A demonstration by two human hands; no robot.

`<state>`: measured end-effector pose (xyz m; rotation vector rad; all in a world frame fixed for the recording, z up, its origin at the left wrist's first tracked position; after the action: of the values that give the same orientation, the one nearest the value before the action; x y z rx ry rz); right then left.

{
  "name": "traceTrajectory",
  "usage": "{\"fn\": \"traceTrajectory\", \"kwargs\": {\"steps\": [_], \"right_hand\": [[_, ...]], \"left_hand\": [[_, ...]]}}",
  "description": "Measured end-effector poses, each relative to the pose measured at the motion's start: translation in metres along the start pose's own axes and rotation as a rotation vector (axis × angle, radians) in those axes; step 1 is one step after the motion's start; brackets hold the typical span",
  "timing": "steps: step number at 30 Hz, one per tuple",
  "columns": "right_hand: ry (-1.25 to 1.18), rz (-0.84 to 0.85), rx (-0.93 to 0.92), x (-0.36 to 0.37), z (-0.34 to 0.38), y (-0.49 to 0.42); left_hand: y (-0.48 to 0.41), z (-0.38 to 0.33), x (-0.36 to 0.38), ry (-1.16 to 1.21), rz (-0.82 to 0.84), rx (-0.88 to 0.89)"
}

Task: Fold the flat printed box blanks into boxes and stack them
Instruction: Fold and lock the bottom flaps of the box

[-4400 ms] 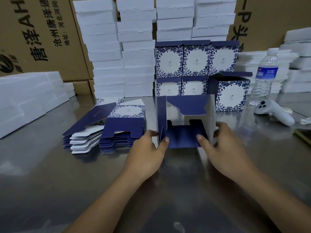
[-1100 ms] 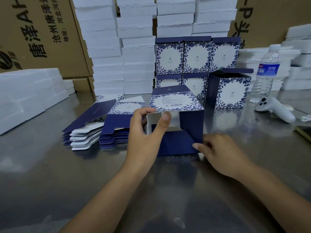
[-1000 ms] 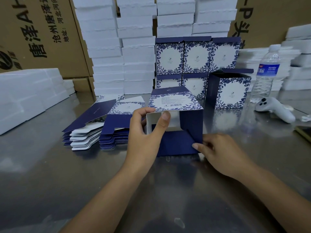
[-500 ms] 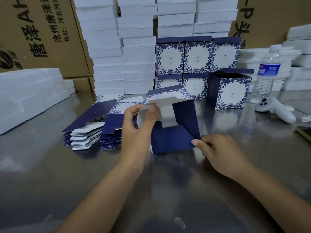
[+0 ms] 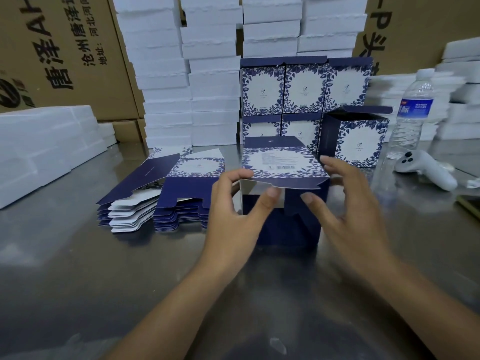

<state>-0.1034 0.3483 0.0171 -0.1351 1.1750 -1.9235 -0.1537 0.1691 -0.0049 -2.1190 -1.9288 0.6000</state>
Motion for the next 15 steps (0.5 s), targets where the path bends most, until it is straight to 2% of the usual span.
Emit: {"fn": "traceTrajectory", "kwargs": {"steps": [2, 8, 11, 15], "right_hand": [[0.029, -0.049, -0.063, -0.006, 0.008, -0.001], [-0.03, -0.177, -0.068, -0.029, 0.01, -0.007], [-0.046, -0.214, -0.041, -0.035, 0.006, -0.008], [-0.034, -0.231, -0.064, -0.035, 0.01, -0.007]], "left_hand": [[0.001, 0.002, 0.006, -0.023, 0.047, 0.013], [0.001, -0.001, 0.02, 0.002, 0.216, 0.091], [-0.001, 0.003, 0.022, 0.029, 0.254, 0.115], [-0.003, 0.009, 0.019, -0.13, 0.206, 0.139]]}}
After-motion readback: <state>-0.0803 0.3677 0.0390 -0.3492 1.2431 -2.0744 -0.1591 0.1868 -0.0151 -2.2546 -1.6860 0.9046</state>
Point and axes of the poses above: each hand's wrist, its own y-axis away from the middle knuckle, its own x-axis out of the palm, z = x × y, the point moved 10 cm from there along -y, towards the middle knuckle, and after that the axes turned 7 degrees about -y, right-handed, at the moved point
